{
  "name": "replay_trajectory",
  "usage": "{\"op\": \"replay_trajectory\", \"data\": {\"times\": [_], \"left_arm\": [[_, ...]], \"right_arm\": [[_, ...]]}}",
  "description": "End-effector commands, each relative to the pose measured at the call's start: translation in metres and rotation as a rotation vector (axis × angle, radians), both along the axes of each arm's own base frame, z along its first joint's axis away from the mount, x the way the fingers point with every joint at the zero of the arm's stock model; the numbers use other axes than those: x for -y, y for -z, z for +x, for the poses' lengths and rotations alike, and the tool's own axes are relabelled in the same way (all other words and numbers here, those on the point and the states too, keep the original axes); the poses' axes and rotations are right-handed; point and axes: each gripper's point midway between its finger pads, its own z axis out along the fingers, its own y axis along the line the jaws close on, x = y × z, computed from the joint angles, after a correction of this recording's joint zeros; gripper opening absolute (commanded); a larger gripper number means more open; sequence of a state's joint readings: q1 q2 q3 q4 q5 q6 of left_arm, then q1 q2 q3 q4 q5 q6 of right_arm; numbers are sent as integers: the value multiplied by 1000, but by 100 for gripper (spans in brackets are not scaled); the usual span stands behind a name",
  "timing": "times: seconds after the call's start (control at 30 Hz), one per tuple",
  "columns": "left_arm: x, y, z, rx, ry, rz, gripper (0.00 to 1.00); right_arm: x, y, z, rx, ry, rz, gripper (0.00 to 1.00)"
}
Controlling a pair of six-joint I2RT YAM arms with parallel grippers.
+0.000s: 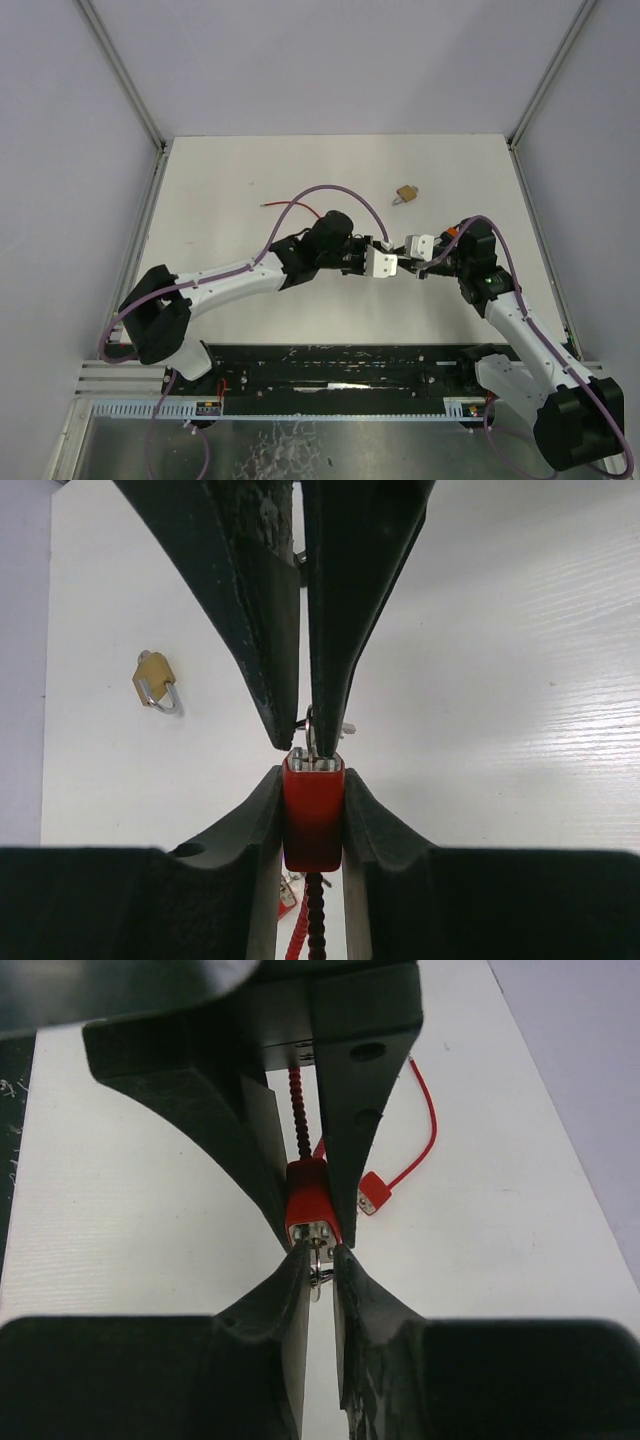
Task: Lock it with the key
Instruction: Lock the lock.
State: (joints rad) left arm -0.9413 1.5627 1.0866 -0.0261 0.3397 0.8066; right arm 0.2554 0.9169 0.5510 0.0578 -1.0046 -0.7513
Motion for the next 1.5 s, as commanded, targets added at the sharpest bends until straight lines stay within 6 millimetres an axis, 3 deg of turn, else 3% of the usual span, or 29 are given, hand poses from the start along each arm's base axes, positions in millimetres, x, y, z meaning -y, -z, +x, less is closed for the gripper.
{"op": "replay_trajectory", "data": {"times": [0.0, 0.17, 0.53, 0.67, 0.9, 1.1, 1.27, 1.47], "left_arm": [[19, -44, -5, 13, 56, -113, 0], [21, -45, -11, -54, 98, -111, 0], [20, -37, -15, -147, 168, -74, 0], [22, -38, -18, -159, 183, -80, 0], [21, -33, -14, -167, 168, -66, 0], [22, -29, -8, -186, 125, -51, 0], [18, -28, 1, -218, 73, -54, 0], [20, -29, 4, -250, 56, -58, 0]], "right_arm": [[5, 5, 7, 68, 28, -52, 17], [0, 13, -4, 174, -69, -136, 15], [5, 16, 1, 271, -66, -222, 29], [5, 15, 7, 276, -26, -216, 26], [-1, -2, 2, 250, -31, -152, 18], [6, -8, 13, 250, 63, -150, 24], [16, -26, 24, 214, 191, -118, 28], [9, -26, 18, 143, 168, -67, 32]]}}
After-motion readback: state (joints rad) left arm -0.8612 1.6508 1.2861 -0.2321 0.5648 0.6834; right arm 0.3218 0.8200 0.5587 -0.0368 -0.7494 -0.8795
